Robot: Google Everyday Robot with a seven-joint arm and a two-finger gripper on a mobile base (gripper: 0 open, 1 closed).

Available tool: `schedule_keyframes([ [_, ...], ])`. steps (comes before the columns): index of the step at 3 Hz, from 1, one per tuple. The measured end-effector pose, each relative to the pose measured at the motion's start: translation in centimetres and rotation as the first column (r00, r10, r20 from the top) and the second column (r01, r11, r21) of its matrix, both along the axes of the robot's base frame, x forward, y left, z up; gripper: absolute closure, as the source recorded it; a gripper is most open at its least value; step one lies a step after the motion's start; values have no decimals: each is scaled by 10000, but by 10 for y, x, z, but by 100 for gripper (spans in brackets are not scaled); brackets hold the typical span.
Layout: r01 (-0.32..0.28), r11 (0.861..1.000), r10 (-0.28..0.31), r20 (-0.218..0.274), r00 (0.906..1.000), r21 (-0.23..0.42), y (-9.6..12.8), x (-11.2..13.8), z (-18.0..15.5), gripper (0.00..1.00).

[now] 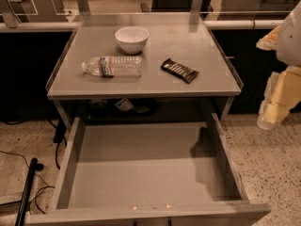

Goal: Place rxbar chocolate into top drawer

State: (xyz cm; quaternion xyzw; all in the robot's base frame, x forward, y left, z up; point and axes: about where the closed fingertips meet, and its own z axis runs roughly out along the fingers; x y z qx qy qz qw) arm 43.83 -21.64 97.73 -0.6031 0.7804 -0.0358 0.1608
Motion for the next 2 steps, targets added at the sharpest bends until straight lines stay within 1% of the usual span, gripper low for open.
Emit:
schedule_keyframes([
  [1,0,10000,0,0,10000,0,0,0,0,0],
  [2,-171,9998,171,3,9999,-121,7,7,-1,0],
])
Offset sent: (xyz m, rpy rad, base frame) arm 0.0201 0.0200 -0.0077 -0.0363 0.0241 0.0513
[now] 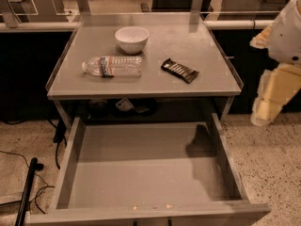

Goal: Place rxbar chocolate into top drawer

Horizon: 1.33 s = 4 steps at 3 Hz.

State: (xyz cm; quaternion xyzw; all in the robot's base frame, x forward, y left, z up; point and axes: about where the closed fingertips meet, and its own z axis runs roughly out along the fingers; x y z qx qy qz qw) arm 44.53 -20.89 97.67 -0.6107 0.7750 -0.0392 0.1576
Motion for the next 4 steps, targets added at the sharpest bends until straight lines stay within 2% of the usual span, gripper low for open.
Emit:
schedule_keyframes([
  [1,-303,9993,303,14,9995,227,19,22,-5,0],
  [2,-354,9954,338,188,9993,887,38,52,-10,0],
  [3,635,9741,-657,29,9978,2168,38,75,-20,0],
  [4,1429,9433,-1455,-138,9893,2997,45,87,-27,0],
])
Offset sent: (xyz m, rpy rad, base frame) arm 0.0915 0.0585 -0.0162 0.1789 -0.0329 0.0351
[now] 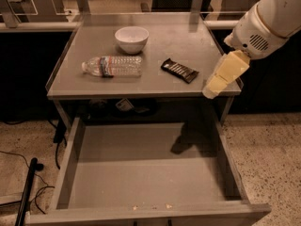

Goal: Place rxbar chocolate into top drawer

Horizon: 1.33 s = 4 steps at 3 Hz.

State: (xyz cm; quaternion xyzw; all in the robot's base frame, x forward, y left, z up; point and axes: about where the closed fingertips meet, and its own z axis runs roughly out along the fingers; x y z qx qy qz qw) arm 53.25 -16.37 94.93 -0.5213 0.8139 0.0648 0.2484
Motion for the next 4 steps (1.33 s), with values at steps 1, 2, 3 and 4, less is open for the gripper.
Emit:
schedule_keyframes([
  [1,0,10000,0,0,10000,0,0,0,0,0],
  [2,21,10000,-19,307,9995,-62,8,9,0,0],
  [3,73,9997,-86,564,9984,232,27,37,-5,0],
  [4,364,9983,-386,483,9981,459,37,65,-15,0],
])
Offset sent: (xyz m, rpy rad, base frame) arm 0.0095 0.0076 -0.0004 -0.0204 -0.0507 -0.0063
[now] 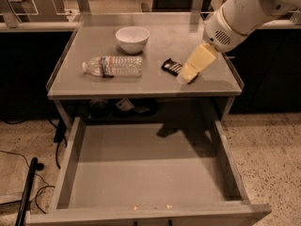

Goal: Place rxbar chocolate into top drawer

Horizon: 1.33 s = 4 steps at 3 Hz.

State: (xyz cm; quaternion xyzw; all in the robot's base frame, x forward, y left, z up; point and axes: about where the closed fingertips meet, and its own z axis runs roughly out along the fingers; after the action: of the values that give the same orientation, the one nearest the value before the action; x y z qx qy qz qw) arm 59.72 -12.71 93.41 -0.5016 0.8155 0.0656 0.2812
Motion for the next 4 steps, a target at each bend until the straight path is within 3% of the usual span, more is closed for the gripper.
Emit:
schedule_keyframes([
  [1,-6,9972,14,-106,9999,744,8,21,-12,0],
  [3,265,9763,-262,-46,9996,2148,17,36,-32,0],
  [4,479,9790,-537,243,9983,1979,18,42,-41,0],
])
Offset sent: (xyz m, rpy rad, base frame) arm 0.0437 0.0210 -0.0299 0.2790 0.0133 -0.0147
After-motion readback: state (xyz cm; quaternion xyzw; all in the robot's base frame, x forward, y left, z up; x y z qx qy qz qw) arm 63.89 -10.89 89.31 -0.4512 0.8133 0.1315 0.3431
